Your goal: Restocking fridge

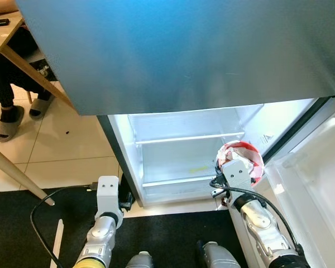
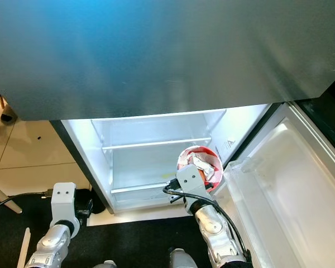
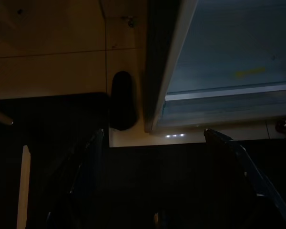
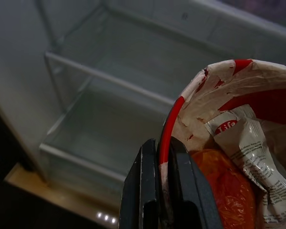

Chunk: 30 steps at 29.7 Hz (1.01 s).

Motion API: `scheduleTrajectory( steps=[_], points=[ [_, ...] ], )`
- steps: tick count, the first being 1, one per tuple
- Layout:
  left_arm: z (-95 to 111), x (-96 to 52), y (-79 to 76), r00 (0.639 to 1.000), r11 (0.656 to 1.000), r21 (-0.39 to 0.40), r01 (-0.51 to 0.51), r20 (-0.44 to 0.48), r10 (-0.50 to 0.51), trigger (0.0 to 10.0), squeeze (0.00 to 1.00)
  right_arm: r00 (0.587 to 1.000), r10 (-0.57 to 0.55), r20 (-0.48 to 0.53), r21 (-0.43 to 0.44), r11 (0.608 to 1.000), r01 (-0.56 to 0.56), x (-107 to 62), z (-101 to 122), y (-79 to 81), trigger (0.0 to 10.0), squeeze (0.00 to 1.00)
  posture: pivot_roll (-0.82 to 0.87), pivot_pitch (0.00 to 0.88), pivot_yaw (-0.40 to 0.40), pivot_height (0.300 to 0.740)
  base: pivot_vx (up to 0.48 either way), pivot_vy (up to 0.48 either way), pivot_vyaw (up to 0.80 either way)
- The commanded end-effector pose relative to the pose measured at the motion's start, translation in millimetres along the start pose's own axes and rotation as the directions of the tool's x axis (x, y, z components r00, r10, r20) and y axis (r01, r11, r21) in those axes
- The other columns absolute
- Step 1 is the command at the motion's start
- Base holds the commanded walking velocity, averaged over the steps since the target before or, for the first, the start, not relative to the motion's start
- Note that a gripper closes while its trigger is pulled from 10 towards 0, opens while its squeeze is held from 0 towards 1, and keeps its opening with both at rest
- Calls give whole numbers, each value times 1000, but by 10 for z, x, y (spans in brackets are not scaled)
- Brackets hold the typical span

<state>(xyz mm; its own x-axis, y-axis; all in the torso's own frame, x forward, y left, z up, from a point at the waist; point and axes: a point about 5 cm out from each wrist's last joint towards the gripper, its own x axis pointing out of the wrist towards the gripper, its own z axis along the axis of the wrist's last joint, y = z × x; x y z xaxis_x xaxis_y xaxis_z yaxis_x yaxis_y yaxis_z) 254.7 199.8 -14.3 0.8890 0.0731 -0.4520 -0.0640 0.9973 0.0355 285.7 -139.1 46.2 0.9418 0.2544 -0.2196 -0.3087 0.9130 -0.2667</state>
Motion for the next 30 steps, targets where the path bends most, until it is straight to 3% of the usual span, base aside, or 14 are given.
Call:
scheduleTrajectory(
  steps=[1, 2, 5, 9, 30],
  points=[
    [-81, -32, -1, 1000, 1000, 7, 5, -25, -5, 10000, 0, 999, -9, 50, 11, 1000, 9, 15, 114, -8, 10000, 0, -63, 204, -14, 727, 0, 0, 0],
    [-81, -32, -1, 1000, 1000, 7, 5, -25, -5, 10000, 0, 999, -9, 50, 11, 1000, 9, 15, 114, -8, 10000, 0, -63, 204, -14, 727, 0, 0, 0],
    [-109, -44, -29, 999, 999, 27, 22, -32, -21, 10000, 0, 989, 137, 61, -161, 979, -126, 9, 159, 205, 10000, 0, -58, 197, -16, 727, 0, 0, 0],
    [-128, -49, -49, 999, 999, 28, 29, -37, -28, 10000, 0, 981, 179, 69, -199, 967, -162, 10, 183, 286, 10000, 0, -55, 194, -17, 727, 0, 0, 0],
    [-123, -56, -131, 998, 998, 36, 57, -31, -56, 10000, 0, 983, 170, 69, -166, 974, -157, -21, 160, 275, 10000, 0, -59, 177, -13, 727, 0, 0, 0]
  ],
)
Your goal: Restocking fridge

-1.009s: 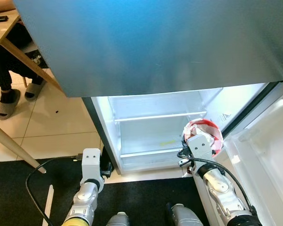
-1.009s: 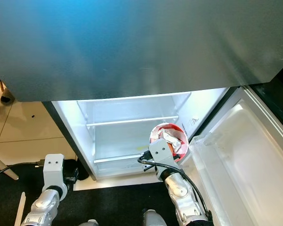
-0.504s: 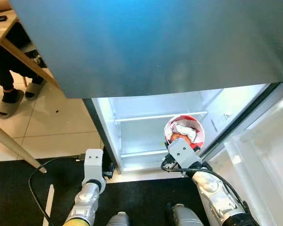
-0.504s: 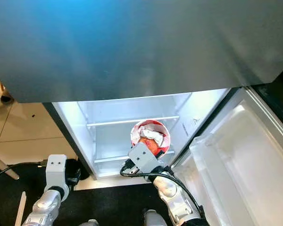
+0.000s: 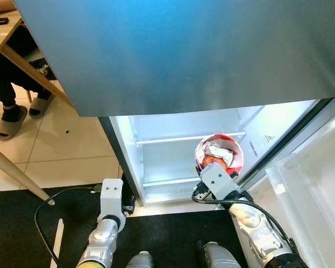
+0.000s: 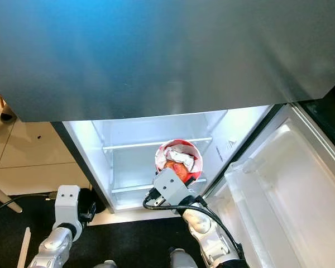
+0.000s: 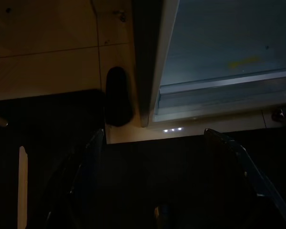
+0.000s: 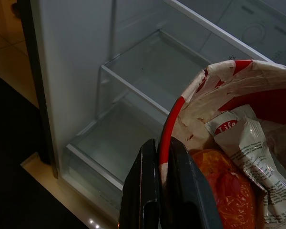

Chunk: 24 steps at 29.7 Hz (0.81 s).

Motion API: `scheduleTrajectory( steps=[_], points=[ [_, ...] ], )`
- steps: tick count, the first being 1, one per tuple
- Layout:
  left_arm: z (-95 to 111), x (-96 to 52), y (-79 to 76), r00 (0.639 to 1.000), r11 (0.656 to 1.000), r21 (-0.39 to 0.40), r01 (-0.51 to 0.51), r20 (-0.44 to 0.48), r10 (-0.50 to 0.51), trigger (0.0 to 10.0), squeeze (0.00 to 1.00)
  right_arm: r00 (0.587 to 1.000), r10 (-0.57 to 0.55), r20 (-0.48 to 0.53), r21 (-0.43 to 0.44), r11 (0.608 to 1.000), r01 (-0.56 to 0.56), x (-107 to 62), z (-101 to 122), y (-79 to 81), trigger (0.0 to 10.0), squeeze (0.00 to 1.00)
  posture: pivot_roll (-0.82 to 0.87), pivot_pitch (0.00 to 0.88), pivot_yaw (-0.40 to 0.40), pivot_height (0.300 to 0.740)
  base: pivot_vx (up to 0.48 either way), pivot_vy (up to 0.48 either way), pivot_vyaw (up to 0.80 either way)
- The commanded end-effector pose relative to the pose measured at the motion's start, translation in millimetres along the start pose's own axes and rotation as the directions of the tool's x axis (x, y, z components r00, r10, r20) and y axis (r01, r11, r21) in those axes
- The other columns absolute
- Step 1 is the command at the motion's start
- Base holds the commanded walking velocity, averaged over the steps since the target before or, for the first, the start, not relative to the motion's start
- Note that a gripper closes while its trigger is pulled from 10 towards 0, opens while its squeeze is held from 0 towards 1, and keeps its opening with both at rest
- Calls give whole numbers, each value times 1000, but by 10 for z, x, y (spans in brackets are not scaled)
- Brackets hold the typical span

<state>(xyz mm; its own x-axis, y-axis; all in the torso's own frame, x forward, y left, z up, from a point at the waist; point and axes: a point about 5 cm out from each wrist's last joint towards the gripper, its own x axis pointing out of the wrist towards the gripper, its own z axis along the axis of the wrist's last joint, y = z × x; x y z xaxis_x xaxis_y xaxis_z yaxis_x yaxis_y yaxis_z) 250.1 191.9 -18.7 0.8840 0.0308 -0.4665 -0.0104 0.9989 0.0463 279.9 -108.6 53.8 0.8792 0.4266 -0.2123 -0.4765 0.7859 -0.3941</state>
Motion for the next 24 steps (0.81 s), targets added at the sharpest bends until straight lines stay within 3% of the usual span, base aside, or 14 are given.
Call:
scheduleTrajectory(
  steps=[1, 6, 24],
  points=[
    [-61, -26, -57, 1000, 1000, 3, 14, -15, -14, 10000, 0, 1000, -11, 12, 15, 1000, 10, -27, -1, -4, 10000, 0, -59, 177, -13, 727, 0, 0, 0],
    [-60, -25, -57, 1000, 1000, 3, 14, -15, -14, 10000, 0, 1000, -23, 6, 15, 1000, 23, -29, -16, -19, 10000, 0, -59, 178, -12, 727, 0, 0, 0],
    [-73, -32, -60, 1000, 1000, 2, 14, -20, -14, 10000, 0, 1000, -27, -12, 18, 999, 27, -51, -60, -21, 10000, 0, -61, 184, -13, 653, 0, 0, 0]
  ],
)
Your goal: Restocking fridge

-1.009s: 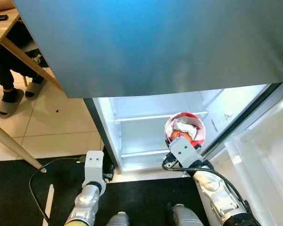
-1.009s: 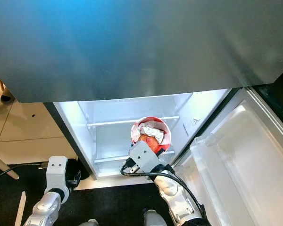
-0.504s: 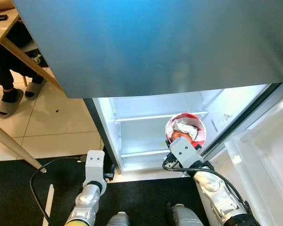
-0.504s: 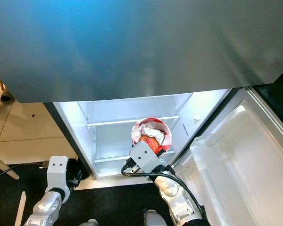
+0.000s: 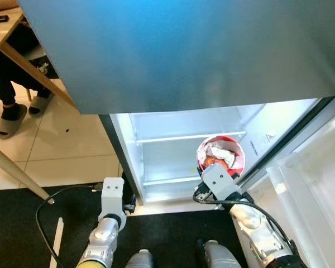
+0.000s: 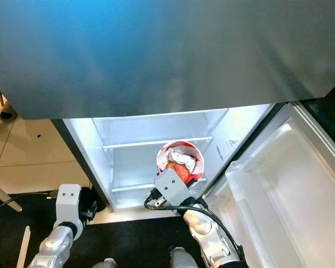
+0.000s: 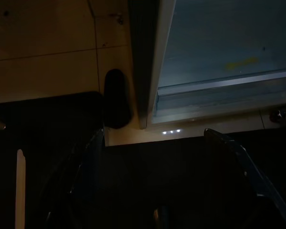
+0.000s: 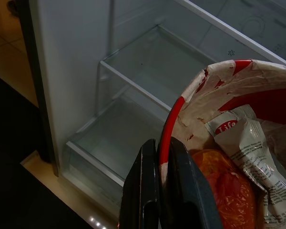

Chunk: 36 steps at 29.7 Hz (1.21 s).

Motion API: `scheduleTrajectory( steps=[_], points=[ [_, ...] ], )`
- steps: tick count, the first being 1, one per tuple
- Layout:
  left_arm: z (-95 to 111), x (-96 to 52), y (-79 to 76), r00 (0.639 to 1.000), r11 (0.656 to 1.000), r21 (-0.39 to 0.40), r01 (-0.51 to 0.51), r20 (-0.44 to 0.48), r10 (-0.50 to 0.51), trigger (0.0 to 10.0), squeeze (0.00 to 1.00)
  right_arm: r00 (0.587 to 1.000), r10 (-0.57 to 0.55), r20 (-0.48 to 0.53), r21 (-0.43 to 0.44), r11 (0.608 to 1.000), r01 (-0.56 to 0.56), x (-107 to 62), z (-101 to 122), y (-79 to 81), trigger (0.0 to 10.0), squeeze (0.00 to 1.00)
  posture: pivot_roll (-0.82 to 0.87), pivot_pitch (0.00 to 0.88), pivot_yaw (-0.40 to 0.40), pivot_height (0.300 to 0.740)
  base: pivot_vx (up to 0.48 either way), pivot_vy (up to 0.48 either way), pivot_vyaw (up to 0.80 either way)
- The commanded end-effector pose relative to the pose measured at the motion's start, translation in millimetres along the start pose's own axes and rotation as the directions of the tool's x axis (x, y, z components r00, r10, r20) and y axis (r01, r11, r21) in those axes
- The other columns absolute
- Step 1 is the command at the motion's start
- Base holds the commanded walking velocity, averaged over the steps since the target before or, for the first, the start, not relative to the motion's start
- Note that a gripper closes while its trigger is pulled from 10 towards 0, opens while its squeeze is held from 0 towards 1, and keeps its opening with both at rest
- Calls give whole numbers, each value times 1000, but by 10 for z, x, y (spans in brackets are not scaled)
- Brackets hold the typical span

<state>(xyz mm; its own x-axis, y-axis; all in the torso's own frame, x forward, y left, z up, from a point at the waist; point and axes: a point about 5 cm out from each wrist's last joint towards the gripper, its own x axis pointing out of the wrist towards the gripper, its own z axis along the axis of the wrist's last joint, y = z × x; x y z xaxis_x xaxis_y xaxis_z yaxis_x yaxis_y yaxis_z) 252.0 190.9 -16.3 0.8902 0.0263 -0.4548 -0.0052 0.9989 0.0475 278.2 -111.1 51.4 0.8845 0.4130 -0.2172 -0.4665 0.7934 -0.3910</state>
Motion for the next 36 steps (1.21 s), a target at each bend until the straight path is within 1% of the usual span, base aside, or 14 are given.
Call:
scheduleTrajectory(
  steps=[1, 7, 19, 20, 25, 30, 36],
  points=[
    [-104, -38, -51, 999, 1000, -1, 10, -33, -10, 10000, 0, 1000, -16, -1, 12, 1000, 16, -30, -28, -19, 10000, 0, -61, 185, -13, 648, 0, 0, 0],
    [-105, -39, -52, 999, 1000, -2, 10, -34, -10, 10000, 0, 1000, -14, -3, 13, 1000, 14, -31, -32, -20, 10000, 0, -62, 185, -14, 623, 0, 0, 0],
    [-108, -41, -55, 999, 1000, -2, 10, -35, -11, 10000, 0, 1000, -14, -6, 12, 1000, 14, -38, -40, -22, 10000, 0, -64, 187, -14, 588, 0, 0, 0],
    [-107, -41, -55, 999, 1000, -2, 10, -36, -10, 10000, 0, 1000, -14, -7, 12, 1000, 15, -38, -41, -23, 10000, 0, -63, 187, -14, 578, 0, 0, 0],
    [-107, -41, -55, 999, 1000, -2, 10, -35, -10, 10000, 0, 1000, -14, -7, 12, 1000, 14, -37, -44, -23, 10000, 0, -64, 188, -15, 558, 0, 0, 0],
    [-106, -41, -57, 999, 1000, -3, 10, -35, -10, 10000, 0, 1000, -8, -4, 13, 1000, 8, -38, -40, -19, 10000, 0, -64, 188, -16, 553, 0, 0, 0],
    [-110, -44, -59, 999, 1000, -3, 10, -36, -10, 10000, 0, 999, 29, 19, -6, 1000, -29, -38, 12, -10, 10000, 0, -63, 192, -16, 553, 0, 0, 0]
  ],
)
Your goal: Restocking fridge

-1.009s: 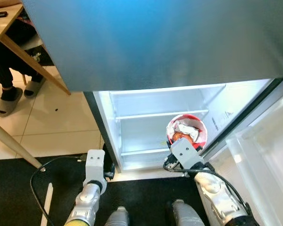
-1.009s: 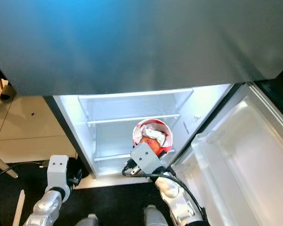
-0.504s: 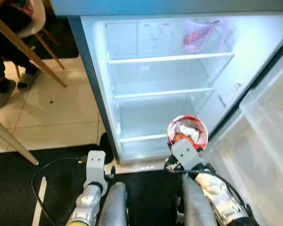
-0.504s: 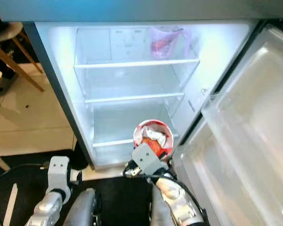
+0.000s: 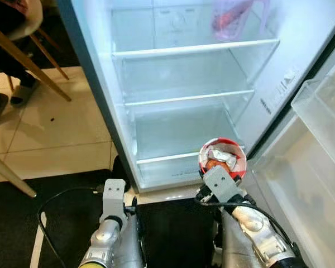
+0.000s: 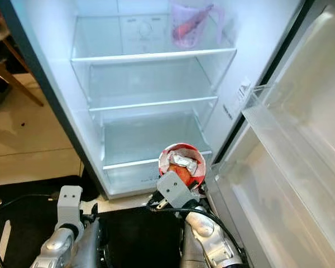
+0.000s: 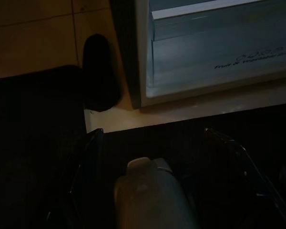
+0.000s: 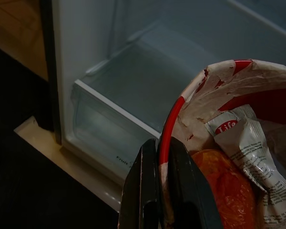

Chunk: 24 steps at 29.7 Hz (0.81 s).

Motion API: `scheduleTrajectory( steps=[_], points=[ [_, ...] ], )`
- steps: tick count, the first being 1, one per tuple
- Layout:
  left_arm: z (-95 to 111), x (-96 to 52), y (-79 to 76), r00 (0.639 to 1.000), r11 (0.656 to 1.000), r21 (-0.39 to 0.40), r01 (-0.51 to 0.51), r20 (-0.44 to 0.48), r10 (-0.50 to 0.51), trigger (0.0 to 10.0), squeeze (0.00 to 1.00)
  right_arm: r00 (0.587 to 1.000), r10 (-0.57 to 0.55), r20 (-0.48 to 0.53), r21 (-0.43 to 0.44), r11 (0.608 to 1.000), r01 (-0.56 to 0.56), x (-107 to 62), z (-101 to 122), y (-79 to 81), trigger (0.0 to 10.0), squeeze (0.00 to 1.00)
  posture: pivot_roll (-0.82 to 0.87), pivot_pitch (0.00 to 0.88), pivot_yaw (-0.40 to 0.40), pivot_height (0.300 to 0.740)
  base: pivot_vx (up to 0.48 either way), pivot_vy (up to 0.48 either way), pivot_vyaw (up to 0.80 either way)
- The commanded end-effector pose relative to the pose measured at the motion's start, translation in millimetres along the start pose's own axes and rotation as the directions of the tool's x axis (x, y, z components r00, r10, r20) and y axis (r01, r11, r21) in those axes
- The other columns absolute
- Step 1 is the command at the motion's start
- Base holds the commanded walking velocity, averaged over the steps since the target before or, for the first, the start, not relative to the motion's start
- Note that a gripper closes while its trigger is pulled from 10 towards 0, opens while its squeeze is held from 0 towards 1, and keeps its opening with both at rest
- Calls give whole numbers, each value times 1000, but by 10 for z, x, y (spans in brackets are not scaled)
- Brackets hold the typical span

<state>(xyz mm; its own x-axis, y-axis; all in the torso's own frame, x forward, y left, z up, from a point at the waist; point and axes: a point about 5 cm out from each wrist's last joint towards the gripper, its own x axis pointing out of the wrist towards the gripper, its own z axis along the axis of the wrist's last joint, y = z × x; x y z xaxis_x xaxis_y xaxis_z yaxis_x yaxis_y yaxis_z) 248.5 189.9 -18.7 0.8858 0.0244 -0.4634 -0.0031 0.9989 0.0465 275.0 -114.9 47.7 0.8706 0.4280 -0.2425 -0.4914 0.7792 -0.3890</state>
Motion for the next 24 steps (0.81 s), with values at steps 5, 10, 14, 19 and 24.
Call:
scheduleTrajectory(
  steps=[5, 10, 14, 19, 24],
  points=[
    [-77, -28, -41, 1000, 1000, -2, 6, -27, -7, 10000, 0, 993, -3, 120, -39, 999, 7, 44, 313, -131, 10000, 0, -60, 195, -14, 553, 0, 0, 0],
    [-74, -27, -29, 1000, 1000, 0, 4, -27, -4, 10000, 0, 974, -29, 224, -110, 992, 55, 79, 664, -336, 10000, 0, -59, 193, -13, 553, 0, 0, 0],
    [-41, -12, -19, 1000, 1000, 0, 1, -19, -1, 10000, 0, 963, -18, 269, -174, 983, 67, 75, 869, -456, 10000, 0, -64, 189, -11, 553, 0, 0, 0],
    [131, 41, -47, 999, 1000, 17, 14, 43, -15, 10000, 0, 951, 78, 299, -313, 950, 20, 63, 1124, -549, 10000, 0, -62, 185, -11, 553, 0, 0, 0],
    [329, 82, -134, 993, 999, 24, 44, 112, -47, 10000, 0, 935, 193, 299, -419, 906, -54, 69, 1323, -588, 10000, 0, -66, 182, -10, 553, 0, 0, 0]
  ],
)
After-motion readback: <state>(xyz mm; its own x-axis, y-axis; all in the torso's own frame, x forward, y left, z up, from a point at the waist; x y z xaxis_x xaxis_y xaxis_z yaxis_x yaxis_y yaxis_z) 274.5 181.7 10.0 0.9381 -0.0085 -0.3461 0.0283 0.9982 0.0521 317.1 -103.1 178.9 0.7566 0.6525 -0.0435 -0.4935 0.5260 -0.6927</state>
